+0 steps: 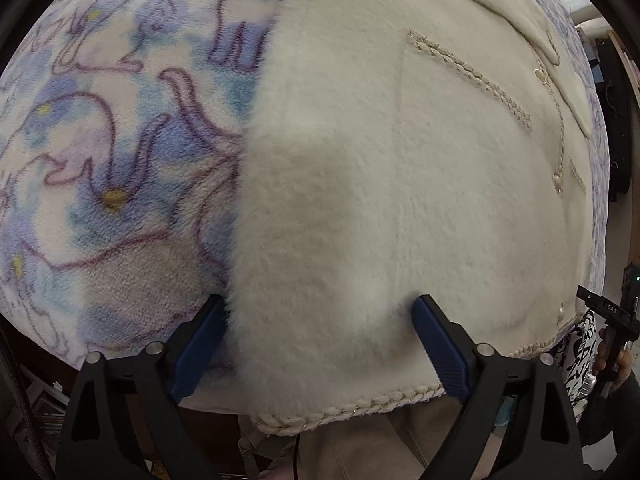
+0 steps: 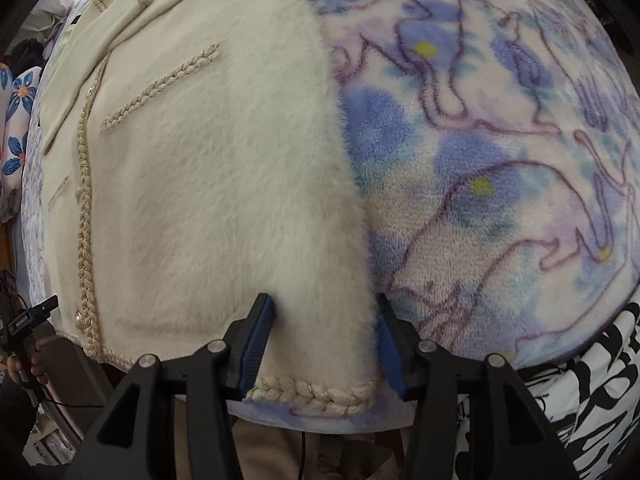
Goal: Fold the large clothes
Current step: 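Grasp the braided hem with both grippers and lift it, then fold the lifted hem up toward the collar and open both grippers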
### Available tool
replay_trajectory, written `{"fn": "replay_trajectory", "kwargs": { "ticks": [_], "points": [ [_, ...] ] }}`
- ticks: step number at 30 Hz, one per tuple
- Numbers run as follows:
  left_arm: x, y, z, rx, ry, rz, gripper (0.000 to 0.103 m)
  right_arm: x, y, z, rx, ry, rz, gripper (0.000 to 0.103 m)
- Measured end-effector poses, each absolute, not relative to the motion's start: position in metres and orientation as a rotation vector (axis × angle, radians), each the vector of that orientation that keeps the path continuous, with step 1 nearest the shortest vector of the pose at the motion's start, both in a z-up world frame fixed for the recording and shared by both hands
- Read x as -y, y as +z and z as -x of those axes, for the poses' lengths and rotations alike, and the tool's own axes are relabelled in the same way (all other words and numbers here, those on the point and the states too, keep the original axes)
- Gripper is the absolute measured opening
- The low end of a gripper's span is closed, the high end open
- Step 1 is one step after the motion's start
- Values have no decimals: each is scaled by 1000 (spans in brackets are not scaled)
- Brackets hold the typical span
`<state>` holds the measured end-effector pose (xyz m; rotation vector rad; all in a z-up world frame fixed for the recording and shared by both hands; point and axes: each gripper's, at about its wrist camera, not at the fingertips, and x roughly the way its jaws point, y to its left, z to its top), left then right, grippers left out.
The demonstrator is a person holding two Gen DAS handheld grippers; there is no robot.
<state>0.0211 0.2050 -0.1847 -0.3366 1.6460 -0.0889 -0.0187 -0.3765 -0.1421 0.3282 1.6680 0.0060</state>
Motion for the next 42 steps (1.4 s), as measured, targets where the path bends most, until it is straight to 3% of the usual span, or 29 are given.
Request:
{"fn": "replay_trajectory", "kwargs": {
  "ticks": [5,10,12,13,14,15,16,17,22,31,42],
  "points": [
    [-194,-187,-20,-1629,-85,302,98,378,-148,14,-1668,50,-318,54],
    [-197,-185,-16,-1621,-85,293,94,373,-154,5,-1669,82,-330,54],
    [-194,-182,-15,-1616,-77,266,84,376,-158,2,-1668,85,-336,50],
    [-191,-181,-16,-1618,-77,264,73,382,-157,-2,-1667,90,-330,47],
    [-190,-178,-16,-1618,-77,265,59,378,-158,-5,-1664,98,-321,35],
    [-187,-175,-18,-1620,-76,270,48,375,-156,-6,-1660,111,-314,16],
    [-184,-172,-19,-1625,-86,281,18,372,-154,-7,-1657,133,-316,13],
    [-182,-169,-24,-1635,-92,285,10,372,-150,-11,-1656,134,-310,12],
    [-160,-154,-26,-1675,-94,89,8,347,-127,-8,-1631,141,-133,10],
    [-166,-120,-9,-1737,-100,59,8,352,-96,11,-1620,171,-83,9],
    [-195,-119,41,-1869,-76,103,8,342,-100,39,-1770,200,-121,9]
  ]
}}
